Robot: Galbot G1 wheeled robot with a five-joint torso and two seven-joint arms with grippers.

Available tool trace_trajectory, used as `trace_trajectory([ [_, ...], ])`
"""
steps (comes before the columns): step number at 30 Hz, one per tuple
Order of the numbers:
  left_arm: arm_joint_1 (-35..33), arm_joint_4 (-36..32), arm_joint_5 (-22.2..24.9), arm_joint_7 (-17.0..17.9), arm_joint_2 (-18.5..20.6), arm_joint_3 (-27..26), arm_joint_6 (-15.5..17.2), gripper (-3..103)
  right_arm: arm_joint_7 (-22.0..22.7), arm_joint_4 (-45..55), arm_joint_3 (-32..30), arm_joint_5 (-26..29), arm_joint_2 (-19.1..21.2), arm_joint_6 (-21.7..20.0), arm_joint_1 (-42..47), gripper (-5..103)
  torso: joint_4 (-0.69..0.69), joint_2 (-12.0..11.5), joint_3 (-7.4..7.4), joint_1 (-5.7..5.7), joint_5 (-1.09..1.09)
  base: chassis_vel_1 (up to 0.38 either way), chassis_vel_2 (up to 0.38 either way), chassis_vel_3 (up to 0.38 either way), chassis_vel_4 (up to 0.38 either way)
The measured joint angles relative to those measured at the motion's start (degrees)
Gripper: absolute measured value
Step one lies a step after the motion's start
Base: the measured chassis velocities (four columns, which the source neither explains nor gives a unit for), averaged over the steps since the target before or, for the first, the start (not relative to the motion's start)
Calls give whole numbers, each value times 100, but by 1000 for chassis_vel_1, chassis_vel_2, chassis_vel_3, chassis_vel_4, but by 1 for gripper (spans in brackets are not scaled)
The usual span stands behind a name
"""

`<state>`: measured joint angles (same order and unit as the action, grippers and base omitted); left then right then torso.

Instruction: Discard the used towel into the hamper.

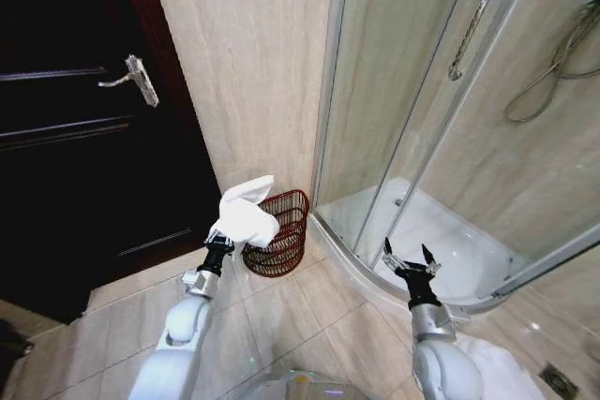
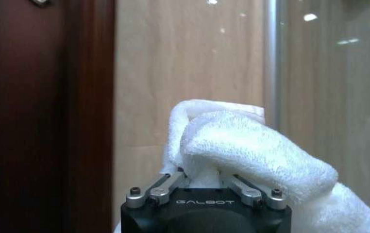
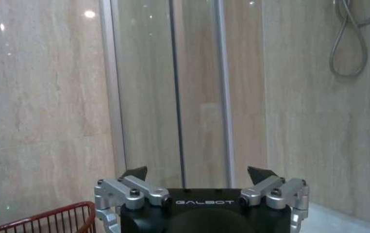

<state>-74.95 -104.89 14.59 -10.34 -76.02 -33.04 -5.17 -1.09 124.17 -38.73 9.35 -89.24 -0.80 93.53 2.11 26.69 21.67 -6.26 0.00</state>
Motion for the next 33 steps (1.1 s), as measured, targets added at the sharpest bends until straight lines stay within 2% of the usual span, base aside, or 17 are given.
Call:
trace_trajectory([
  [2,177,87,16,-71,36,103,129,12,-6,0,-6,-15,1,10,7,100,0,0,0,0,-1,0,0,0,0],
  [5,792,346,173,-308,192,511,595,12,-24,45,-21,-67,-4,33,29,100,-3,0,0,0,-1,0,0,0,0],
  [6,792,346,173,-308,192,511,595,12,-24,45,-21,-67,-4,33,29,100,-3,0,0,0,-1,0,0,0,0],
  [9,1556,816,183,-635,392,922,751,12,-58,121,-56,-94,-47,71,125,100,-3,0,1,0,-1,0,0,0,0],
  [10,1556,816,183,-635,392,922,751,12,-58,121,-56,-94,-47,71,125,100,-3,0,1,0,-1,0,0,0,0],
  [12,2119,1221,205,-1043,543,1203,832,12,-87,131,-57,-135,-84,180,230,100,-4,0,0,0,1,0,0,0,0],
  [13,2119,1221,205,-1043,543,1203,832,12,-87,131,-57,-135,-84,180,230,100,-4,0,0,0,1,0,0,0,0],
  [14,2380,1474,191,-1197,606,1381,787,12,-111,128,-34,-161,-105,239,287,100,-2,0,1,0,-2,0,0,0,0],
  [22,3586,2645,-19,-1517,770,1887,884,12,-158,136,-3,-322,-213,417,357,100,-2,0,1,-1,0,0,0,0,0],
  [24,3777,2833,53,-1585,813,2012,1013,12,-163,152,4,-289,-210,421,374,100,-2,0,1,0,0,0,0,0,0],
  [26,4150,3192,203,-1884,907,2285,1478,12,-172,190,7,-201,-213,420,378,100,-2,0,1,-1,-1,0,0,0,0],
  [28,4444,3545,240,-2171,965,2541,1738,12,-172,211,-15,-159,-219,410,343,100,-2,1,0,0,2,0,0,0,0],
  [29,4444,3545,240,-2171,965,2541,1738,12,-172,211,-15,-159,-219,410,343,100,-2,1,0,0,2,0,0,0,0],
  [33,5038,4377,391,-2147,957,3152,1829,12,-160,220,-105,-69,-193,369,232,100,-1,0,1,-1,-1,0,0,0,0],
])
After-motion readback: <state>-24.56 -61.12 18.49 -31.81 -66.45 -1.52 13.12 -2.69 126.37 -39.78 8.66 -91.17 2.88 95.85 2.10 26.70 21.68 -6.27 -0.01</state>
